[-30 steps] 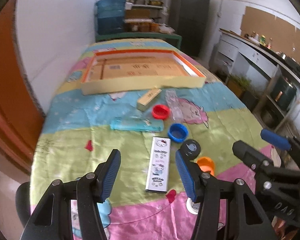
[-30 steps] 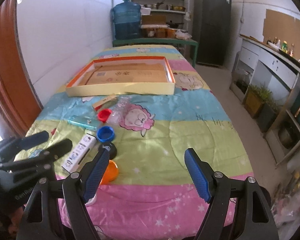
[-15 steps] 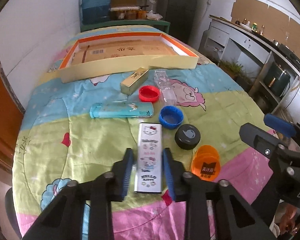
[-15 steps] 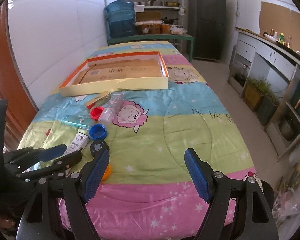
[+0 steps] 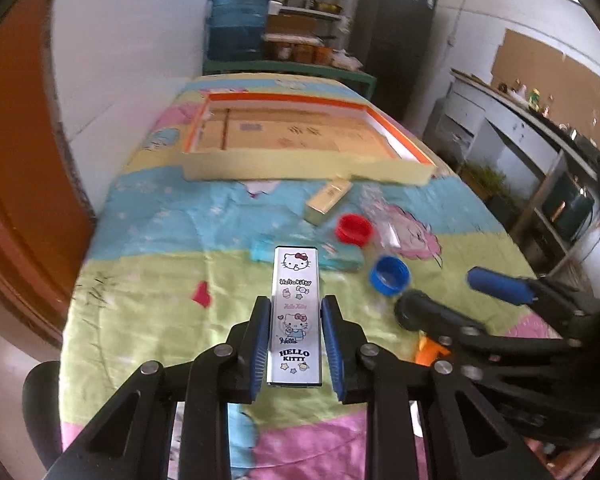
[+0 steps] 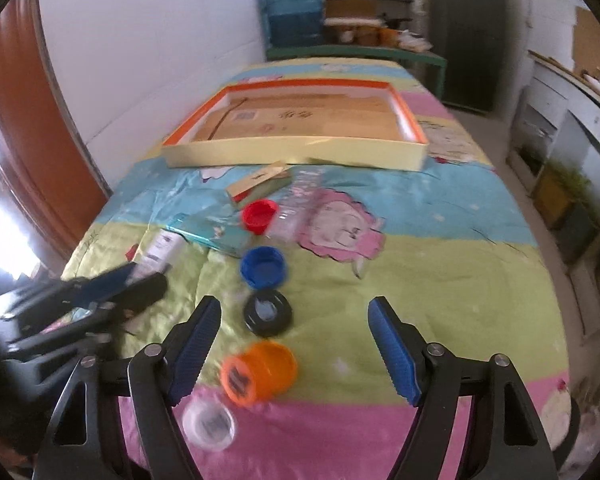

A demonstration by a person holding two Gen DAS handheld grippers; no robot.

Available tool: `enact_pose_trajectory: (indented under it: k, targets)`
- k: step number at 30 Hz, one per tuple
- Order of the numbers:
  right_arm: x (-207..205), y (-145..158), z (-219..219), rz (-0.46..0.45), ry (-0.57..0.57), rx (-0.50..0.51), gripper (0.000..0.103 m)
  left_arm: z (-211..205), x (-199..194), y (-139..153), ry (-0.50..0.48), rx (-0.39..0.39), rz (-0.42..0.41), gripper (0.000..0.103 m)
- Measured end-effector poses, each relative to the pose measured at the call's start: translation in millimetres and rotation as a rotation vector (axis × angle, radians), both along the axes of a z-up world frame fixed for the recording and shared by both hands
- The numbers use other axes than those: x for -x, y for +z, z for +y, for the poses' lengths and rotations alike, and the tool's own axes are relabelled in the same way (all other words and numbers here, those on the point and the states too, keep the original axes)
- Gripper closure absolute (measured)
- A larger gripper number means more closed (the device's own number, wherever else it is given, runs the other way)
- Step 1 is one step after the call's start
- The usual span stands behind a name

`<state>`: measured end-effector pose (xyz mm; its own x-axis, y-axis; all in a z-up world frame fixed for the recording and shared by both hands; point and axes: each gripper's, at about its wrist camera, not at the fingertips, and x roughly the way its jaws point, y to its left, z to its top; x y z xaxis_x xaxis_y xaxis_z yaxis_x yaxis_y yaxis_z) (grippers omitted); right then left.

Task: Organize rigid objects
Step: 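Grasp the white Hello Kitty box with the left tool while the right grasps the blue cap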

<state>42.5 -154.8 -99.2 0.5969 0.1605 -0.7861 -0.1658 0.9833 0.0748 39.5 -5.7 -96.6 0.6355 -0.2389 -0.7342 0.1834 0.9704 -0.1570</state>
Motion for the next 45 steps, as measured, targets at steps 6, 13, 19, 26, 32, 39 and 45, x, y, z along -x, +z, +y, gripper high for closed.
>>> enact_pose_trajectory:
  k: [6, 13, 19, 26, 32, 39, 45]
  targets:
    - [-27.4, -14.9, 17.0, 0.039, 0.029, 0.054, 0.033, 14.2, -6.3, 3.0, 0.033, 0.003, -0.008, 0.077]
    - [-35.2, -17.2, 14.2, 0.054, 0.033, 0.031, 0.072, 18.1, -8.4, 0.3, 0.044, 0.015, -0.004, 0.077]
    - [-30.8, -7.7, 6.3, 0.035, 0.028, -0.014, 0.072, 18.9, -9.9, 3.6, 0.048, 0.025, -0.005, 0.077]
    - [-30.1, 11.1, 2.9, -0.004, 0.035, -0.024, 0.072, 19.6, -16.9, 13.5, 0.049, 0.031, -0.014, 0.077]
    - [-37.3, 30.4, -0.5, -0.047, 0.054, -0.006, 0.072, 18.8, -29.3, 28.3, 0.053, 0.011, -0.032, 0.077]
    - [-54.5, 51.0, -11.9, -0.08, 0.074, -0.006, 0.072, 14.8, -56.4, 48.0, 0.046, -0.02, -0.06, 0.077]
    - [-75.5, 63.8, -23.1, -0.106, 0.087, 0.015, 0.072, 10.2, -87.0, 57.8, 0.045, -0.035, -0.06, 0.077]
